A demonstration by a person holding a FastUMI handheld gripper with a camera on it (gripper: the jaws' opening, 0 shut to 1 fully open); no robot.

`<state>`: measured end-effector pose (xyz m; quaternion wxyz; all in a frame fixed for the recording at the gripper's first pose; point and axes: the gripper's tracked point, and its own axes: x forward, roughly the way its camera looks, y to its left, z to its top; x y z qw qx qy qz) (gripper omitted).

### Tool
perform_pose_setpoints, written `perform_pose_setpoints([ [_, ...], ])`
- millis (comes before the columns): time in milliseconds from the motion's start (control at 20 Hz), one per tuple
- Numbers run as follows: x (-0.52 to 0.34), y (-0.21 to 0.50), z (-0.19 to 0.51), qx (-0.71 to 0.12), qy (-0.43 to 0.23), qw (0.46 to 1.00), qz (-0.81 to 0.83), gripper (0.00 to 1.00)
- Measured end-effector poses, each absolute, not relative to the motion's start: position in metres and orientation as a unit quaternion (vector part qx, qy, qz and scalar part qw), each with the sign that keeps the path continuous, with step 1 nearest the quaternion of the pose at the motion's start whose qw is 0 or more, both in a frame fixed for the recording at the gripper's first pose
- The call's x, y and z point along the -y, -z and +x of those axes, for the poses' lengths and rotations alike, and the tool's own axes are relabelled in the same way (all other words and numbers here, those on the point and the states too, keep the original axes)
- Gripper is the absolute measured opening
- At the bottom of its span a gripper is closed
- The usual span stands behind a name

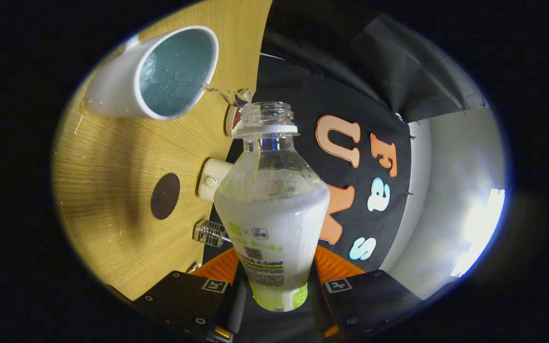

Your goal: Take the bottle from table, then pour the juice into the cup, finally place the bottle on the coaster

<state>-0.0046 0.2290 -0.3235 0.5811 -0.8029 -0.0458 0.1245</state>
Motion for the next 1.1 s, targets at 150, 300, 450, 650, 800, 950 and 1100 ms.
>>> perform_pose_setpoints([
  [150, -0.232, 0.319, -0.002, 0.048, -0.125, 0.574, -0.808, 0.58],
  [300, -0.236, 0.314, 0.001, 0.053, -0.126, 0.567, -0.812, 0.58],
  [450, -0.245, 0.309, 0.002, 0.061, -0.13, 0.554, -0.82, 0.58],
  [650, -0.25, 0.305, 0.002, 0.066, -0.134, 0.542, -0.827, 0.58],
  [800, -0.254, 0.303, 0.001, 0.072, -0.137, 0.53, -0.834, 0.58],
  [950, -0.256, 0.298, 0.004, 0.078, -0.135, 0.519, -0.84, 0.58],
  [1100, -0.258, 0.293, 0.002, 0.085, -0.135, 0.511, -0.844, 0.58],
])
